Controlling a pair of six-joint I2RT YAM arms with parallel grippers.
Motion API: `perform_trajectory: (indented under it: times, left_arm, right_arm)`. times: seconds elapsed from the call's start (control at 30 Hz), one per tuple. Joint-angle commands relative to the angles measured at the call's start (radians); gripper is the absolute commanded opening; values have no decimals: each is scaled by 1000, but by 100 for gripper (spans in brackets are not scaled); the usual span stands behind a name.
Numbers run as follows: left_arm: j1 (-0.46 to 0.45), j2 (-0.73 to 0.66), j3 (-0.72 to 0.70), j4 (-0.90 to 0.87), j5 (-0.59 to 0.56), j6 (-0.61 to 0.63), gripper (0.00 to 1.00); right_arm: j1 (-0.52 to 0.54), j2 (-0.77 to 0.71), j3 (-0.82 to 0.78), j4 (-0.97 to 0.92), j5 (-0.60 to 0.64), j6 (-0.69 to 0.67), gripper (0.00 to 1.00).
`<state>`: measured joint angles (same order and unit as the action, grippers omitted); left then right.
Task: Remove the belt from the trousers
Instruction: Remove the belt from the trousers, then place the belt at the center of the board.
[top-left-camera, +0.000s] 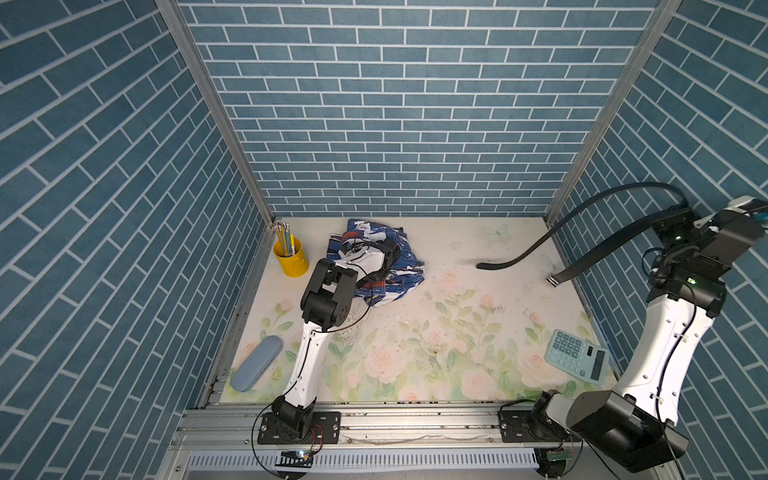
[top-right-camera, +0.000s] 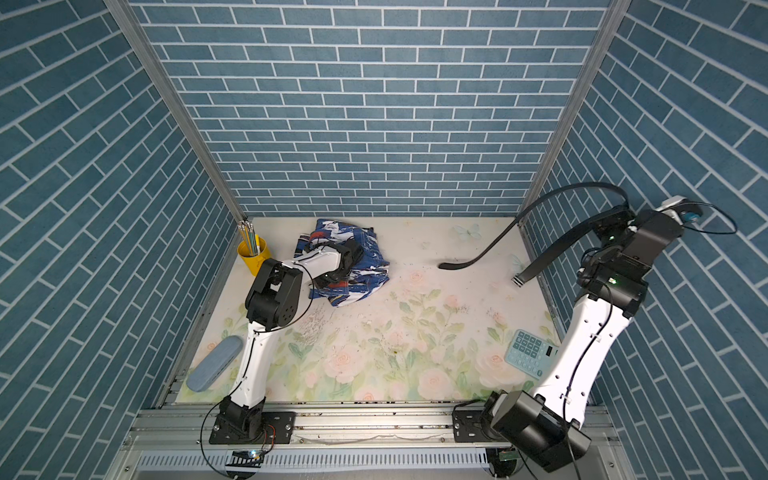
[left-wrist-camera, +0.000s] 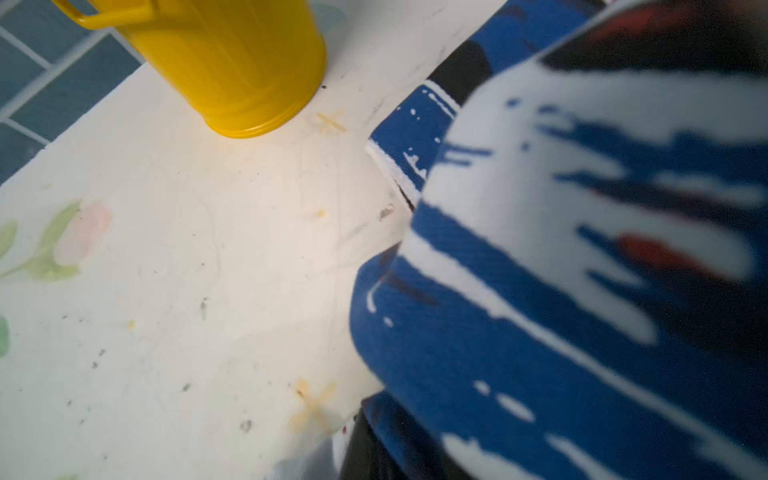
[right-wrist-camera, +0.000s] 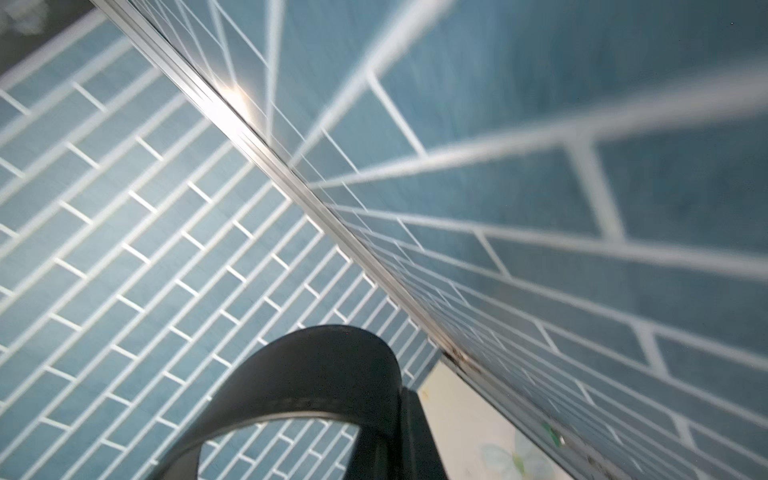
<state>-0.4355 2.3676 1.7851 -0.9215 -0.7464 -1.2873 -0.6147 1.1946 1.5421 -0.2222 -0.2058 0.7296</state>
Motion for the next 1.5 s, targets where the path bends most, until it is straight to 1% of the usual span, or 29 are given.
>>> perform_trajectory:
  times: [0.0,0.07,0.13,0.17,0.27,0.33,0.37,0.47,0.5,0.6,0.7,0.8,0.93,1.0,1.07,1.13,1.2,1.23,1.33,1.4,1.43,1.47]
  left_arm:
    - [32,70,-34,-72,44,22,0]
    - [32,64,-31,-7,87,119,0]
    - [28,31,-58,116,169,275,0]
    - [26,0,-92,210,239,385,0]
    - [23,-124,-221,436,424,565,0]
    - [22,-208,-284,529,508,628,1]
    - [23,-245,-305,563,539,656,3]
    - [22,-320,-328,614,609,715,9]
    - [22,-336,-328,625,631,733,10]
    - [21,-372,-317,630,674,761,20]
    - [20,-401,-301,614,688,773,26]
    - [12,-445,-304,612,686,788,32]
    - [7,-527,-378,685,715,812,44]
    - [7,-556,-419,732,764,834,50]
    - [6,-578,-455,760,805,841,57]
    - [6,-600,-495,801,860,852,64]
    - [4,-623,-532,852,911,861,67]
    - [4,-633,-554,887,955,868,71]
    - [3,-626,-557,898,1009,870,80]
    - [0,-623,-560,894,1036,872,91]
    - [-2,-630,-572,901,1043,868,98]
    - [-5,-641,-594,916,1047,866,100]
  right_arm:
    - [-1,11,25,82,-53,81,0]
    - [-1,16,-43,150,-112,135,0]
    - [16,48,-92,192,-183,170,0]
    - [40,62,-102,201,-194,161,0]
    - [115,90,-118,215,-193,138,0]
    - [149,101,-146,241,-200,148,0]
    - [170,104,-168,260,-201,154,0]
    - [236,123,-224,321,-207,167,0]
    - [256,133,-231,336,-208,167,0]
    - [337,198,-226,378,-227,179,0]
    - [405,253,-234,415,-220,187,0]
    - [459,287,-287,450,-185,182,0]
    - [490,300,-484,553,-135,188,0]
    - [493,310,-584,617,-127,195,0]
    - [492,351,-655,674,-147,195,0]
    - [492,438,-659,700,-201,183,0]
    - [497,549,-629,707,-272,187,0]
    - [502,604,-615,722,-298,200,0]
    - [523,706,-598,783,-313,237,0]
    - [535,743,-589,796,-310,233,0]
    - [540,756,-588,800,-310,220,0]
    - [541,762,-589,799,-312,201,0]
